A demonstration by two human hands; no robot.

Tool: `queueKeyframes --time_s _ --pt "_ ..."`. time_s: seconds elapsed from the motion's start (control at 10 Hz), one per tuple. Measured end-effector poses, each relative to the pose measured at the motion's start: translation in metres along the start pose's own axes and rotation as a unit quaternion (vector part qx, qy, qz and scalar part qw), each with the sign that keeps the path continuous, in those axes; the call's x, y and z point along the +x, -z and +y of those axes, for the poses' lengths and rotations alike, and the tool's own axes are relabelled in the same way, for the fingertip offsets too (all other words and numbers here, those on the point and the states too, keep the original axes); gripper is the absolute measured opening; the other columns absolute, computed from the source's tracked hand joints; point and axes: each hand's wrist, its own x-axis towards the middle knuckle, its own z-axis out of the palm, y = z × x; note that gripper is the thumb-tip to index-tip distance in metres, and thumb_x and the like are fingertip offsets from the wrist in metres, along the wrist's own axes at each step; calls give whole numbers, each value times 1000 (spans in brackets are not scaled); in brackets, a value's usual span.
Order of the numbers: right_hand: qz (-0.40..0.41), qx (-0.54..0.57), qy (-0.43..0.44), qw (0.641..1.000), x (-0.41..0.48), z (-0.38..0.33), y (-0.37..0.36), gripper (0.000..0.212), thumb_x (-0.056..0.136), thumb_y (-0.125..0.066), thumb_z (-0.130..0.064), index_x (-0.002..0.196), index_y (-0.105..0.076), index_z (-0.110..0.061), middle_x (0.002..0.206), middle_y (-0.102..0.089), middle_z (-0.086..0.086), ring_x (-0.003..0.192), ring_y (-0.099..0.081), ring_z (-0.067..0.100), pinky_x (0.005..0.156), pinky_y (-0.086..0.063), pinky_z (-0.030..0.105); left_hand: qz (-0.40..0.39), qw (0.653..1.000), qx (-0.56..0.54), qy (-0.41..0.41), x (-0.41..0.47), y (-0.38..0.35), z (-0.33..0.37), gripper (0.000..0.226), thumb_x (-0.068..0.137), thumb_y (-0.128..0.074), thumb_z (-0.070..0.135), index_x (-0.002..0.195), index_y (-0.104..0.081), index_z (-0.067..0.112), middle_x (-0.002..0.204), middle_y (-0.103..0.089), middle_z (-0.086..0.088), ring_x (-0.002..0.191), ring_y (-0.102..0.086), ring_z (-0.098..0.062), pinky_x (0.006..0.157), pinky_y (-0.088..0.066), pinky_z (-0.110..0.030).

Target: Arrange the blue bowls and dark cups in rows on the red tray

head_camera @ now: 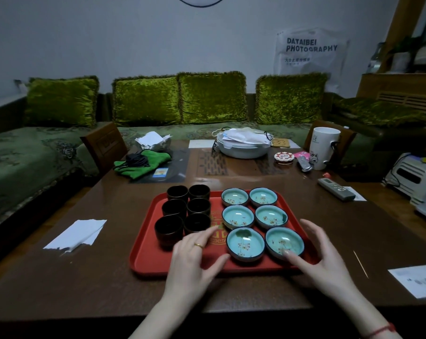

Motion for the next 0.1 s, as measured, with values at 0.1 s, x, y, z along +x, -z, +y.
queueKeyframes --time_s 0.1 --pt "82 59 63 993 -6 -27 14 71 56 -69 -47 120 -38 -48 135 -45 -13 118 -42 -1 102 -35 29 114 993 18 -30 -5 26 -17 55 70 -58 50 120 -53 26 116 -55 13 111 -50 -5 94 -39 -29"
